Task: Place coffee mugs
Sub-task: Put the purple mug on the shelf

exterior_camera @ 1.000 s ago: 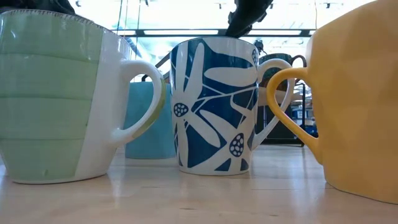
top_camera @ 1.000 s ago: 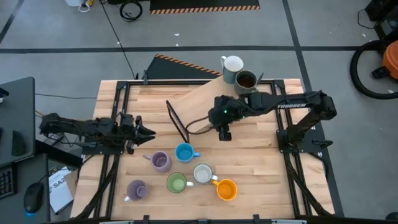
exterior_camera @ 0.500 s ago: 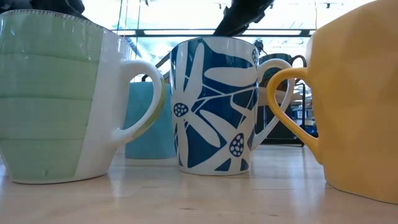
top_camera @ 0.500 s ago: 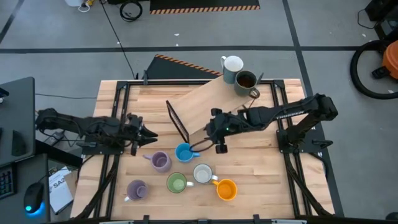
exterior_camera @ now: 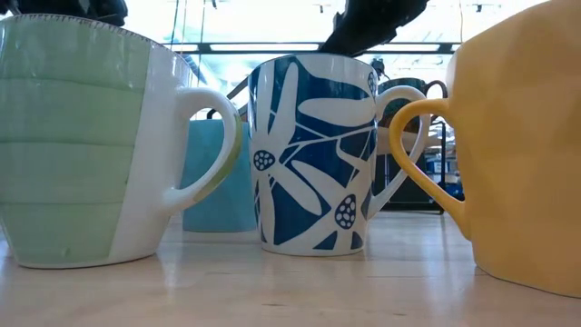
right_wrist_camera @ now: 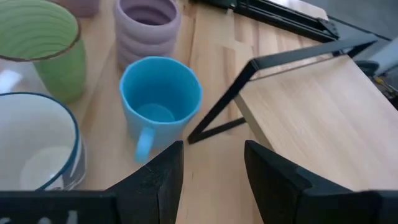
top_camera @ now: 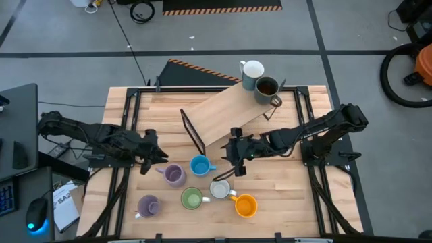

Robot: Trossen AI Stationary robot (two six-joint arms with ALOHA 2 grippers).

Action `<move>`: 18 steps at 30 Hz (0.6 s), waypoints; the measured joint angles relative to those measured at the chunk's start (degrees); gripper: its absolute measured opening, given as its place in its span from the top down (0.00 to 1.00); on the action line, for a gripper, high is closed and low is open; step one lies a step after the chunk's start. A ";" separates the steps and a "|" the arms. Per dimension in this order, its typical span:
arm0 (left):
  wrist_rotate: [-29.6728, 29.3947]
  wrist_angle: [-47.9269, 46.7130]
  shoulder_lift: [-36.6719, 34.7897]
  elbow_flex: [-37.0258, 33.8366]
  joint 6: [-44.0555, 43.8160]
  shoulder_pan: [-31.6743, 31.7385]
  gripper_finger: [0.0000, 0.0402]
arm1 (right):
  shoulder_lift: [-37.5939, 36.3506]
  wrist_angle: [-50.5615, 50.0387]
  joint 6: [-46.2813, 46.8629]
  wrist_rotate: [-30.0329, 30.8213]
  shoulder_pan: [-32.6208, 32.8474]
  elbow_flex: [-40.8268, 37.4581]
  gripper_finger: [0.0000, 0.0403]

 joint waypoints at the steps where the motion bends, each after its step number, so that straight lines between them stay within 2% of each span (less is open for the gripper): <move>1: 0.01 -1.10 1.13 0.83 -0.58 -0.63 0.71 | 0.00 0.00 0.25 0.55 0.17 -0.09 0.56; 7: 0.88 -5.85 7.64 4.39 -3.57 -4.22 0.71 | 0.00 0.03 0.74 1.57 1.20 -0.11 0.56; 11: 1.66 -11.01 10.98 7.29 -6.34 -5.95 0.71 | 0.00 0.02 -0.18 4.42 1.74 -0.11 0.56; 18: 1.57 -19.00 15.94 12.97 -15.12 -7.25 0.71 | 0.00 0.01 1.90 7.15 1.76 -0.13 0.56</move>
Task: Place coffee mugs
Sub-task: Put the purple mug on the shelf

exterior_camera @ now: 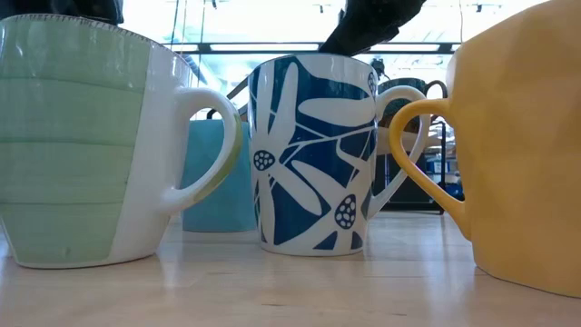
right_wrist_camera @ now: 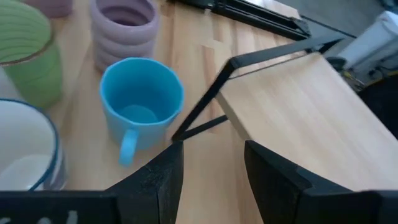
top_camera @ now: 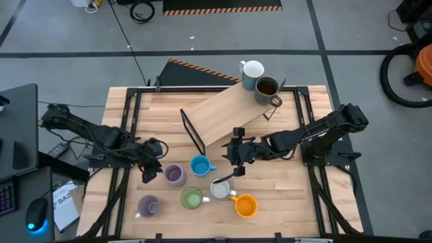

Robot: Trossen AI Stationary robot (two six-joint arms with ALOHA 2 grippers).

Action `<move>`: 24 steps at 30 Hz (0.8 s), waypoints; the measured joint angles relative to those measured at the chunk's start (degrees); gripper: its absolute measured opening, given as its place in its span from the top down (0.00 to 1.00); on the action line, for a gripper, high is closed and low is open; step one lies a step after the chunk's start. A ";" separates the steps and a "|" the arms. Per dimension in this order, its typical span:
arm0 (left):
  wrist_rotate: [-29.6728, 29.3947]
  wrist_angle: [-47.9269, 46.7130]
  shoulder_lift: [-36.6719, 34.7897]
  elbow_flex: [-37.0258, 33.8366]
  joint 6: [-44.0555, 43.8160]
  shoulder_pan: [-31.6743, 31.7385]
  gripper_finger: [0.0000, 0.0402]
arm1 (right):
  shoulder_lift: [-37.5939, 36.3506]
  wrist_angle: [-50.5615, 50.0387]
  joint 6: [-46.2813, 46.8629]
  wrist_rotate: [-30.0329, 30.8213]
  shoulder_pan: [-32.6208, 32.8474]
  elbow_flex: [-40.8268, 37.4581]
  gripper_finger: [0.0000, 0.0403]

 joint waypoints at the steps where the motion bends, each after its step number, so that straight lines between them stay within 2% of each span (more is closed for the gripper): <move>1: -0.01 -0.16 0.66 0.53 -1.63 0.02 0.71 | 0.00 0.23 0.37 1.09 0.10 -0.21 0.56; 5: -0.05 -0.48 4.03 2.66 -5.06 0.02 0.71 | 0.00 2.06 0.07 5.98 0.61 -2.81 0.56; 13: 1.39 -1.29 15.07 11.49 -5.60 0.04 0.71 | -0.34 5.54 -2.90 7.60 0.83 -7.66 0.56; 18: 1.40 -0.96 21.69 15.14 -7.02 -0.20 0.71 | -3.38 5.85 -3.83 7.78 1.16 -9.98 0.56; 21: 2.80 -1.13 24.80 16.40 -7.15 0.06 0.71 | -5.35 9.39 -6.67 8.91 1.39 -12.37 0.56; 24: 3.41 -3.24 27.61 18.43 -11.21 1.27 0.71 | -7.48 16.17 -10.48 10.11 1.47 -15.71 0.56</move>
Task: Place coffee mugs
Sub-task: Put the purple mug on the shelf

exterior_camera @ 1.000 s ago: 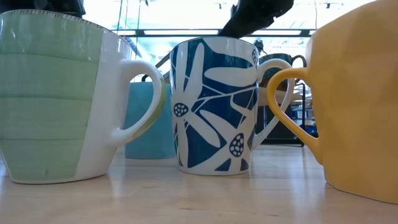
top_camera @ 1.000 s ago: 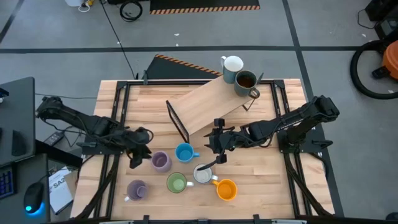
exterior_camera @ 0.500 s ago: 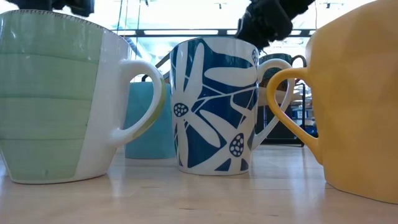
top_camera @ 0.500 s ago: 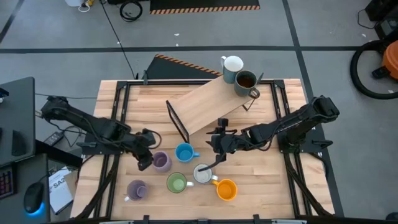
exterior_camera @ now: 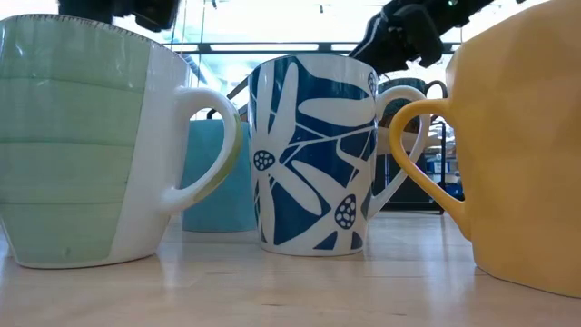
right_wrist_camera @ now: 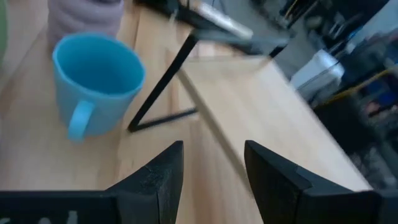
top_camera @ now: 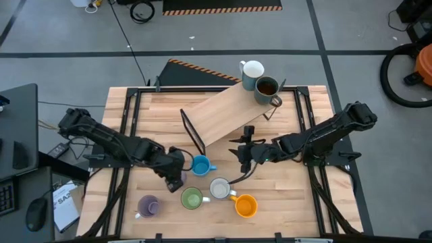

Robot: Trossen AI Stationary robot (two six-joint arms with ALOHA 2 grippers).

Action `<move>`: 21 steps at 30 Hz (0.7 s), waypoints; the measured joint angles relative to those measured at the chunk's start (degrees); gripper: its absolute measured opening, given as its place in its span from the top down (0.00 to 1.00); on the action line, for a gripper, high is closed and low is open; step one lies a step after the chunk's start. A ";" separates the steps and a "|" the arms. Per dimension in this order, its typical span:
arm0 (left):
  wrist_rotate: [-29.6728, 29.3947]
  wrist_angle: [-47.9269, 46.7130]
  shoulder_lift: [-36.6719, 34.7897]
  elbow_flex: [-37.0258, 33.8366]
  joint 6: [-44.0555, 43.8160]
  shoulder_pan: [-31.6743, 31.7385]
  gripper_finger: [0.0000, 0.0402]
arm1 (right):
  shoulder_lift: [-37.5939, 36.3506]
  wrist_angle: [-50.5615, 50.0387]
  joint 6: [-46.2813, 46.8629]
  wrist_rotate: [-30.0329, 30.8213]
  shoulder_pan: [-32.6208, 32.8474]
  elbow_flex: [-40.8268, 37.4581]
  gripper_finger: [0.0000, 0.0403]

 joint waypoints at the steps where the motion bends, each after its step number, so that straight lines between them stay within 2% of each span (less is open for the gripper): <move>1: -0.13 -0.96 0.88 0.94 -1.67 0.30 0.71 | -0.75 2.30 -1.21 0.01 0.00 -1.42 0.56; 8: -1.42 -4.79 6.71 6.54 -10.39 0.40 0.71 | -4.19 17.44 -8.09 0.02 -0.04 -10.71 0.56; 21: -1.77 -5.67 12.54 7.79 -17.83 -0.15 0.71 | -6.57 18.47 -12.28 -4.54 -0.18 -12.99 0.56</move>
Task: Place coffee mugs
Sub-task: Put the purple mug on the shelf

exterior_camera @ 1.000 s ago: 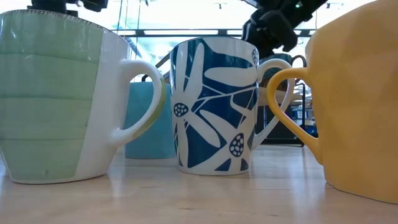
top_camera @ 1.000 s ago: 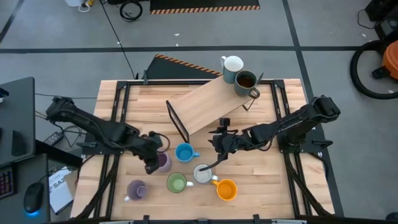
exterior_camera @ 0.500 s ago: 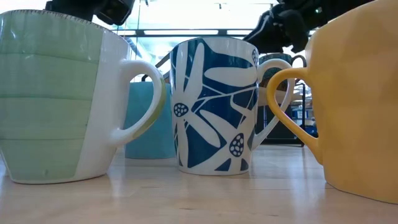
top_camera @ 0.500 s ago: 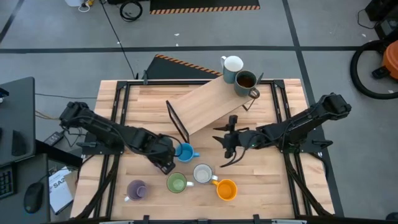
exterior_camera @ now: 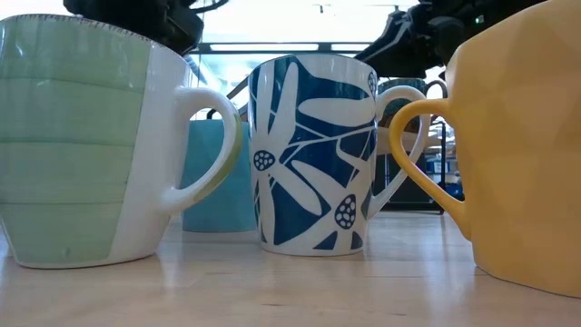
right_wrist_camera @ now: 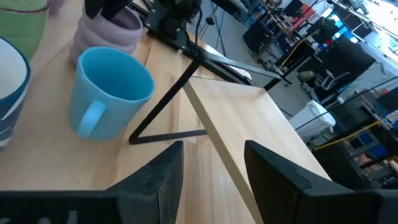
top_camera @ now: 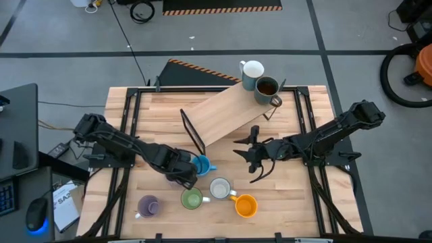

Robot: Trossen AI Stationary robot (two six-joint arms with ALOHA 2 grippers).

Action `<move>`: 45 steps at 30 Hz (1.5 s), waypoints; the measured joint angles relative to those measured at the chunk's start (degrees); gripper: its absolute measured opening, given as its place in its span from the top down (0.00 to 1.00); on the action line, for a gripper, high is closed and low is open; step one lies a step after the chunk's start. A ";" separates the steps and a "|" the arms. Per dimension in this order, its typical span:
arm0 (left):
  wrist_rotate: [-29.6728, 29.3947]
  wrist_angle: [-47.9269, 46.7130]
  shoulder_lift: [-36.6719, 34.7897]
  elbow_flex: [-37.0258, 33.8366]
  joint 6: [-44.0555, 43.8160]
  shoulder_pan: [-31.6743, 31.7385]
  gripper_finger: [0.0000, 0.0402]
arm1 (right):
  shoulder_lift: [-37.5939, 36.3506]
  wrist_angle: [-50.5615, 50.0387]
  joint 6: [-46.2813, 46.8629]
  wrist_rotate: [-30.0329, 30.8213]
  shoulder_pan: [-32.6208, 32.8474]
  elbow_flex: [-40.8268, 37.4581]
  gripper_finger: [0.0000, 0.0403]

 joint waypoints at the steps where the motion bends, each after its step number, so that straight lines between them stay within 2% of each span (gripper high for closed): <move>1: -0.04 -0.30 0.56 0.00 -0.04 -0.20 0.71 | 0.00 0.04 0.00 -0.01 -0.13 0.00 0.56; 14: 0.98 -1.07 5.07 -0.02 6.34 -0.26 0.72 | 0.00 0.28 2.56 -1.89 -0.30 0.00 0.56; 21: 1.38 -1.92 5.02 -0.02 11.90 -0.26 0.91 | 0.00 0.04 3.50 -1.90 -0.30 0.00 0.56; 30: 6.76 -7.66 0.72 0.57 19.84 1.28 0.91 | 0.00 -0.02 5.38 -3.03 -0.30 0.00 0.56; 35: 7.15 -16.75 -1.51 6.89 30.52 3.18 0.91 | 0.00 -0.26 6.19 -3.03 -0.30 0.00 0.56; 42: 4.39 -30.19 -1.60 20.34 52.16 3.72 0.91 | 0.37 -0.69 6.69 -3.03 -0.30 0.00 0.56; 45: 0.16 -33.57 -1.61 26.35 59.96 3.65 0.91 | 0.50 -0.50 6.69 -2.90 -0.30 0.00 0.56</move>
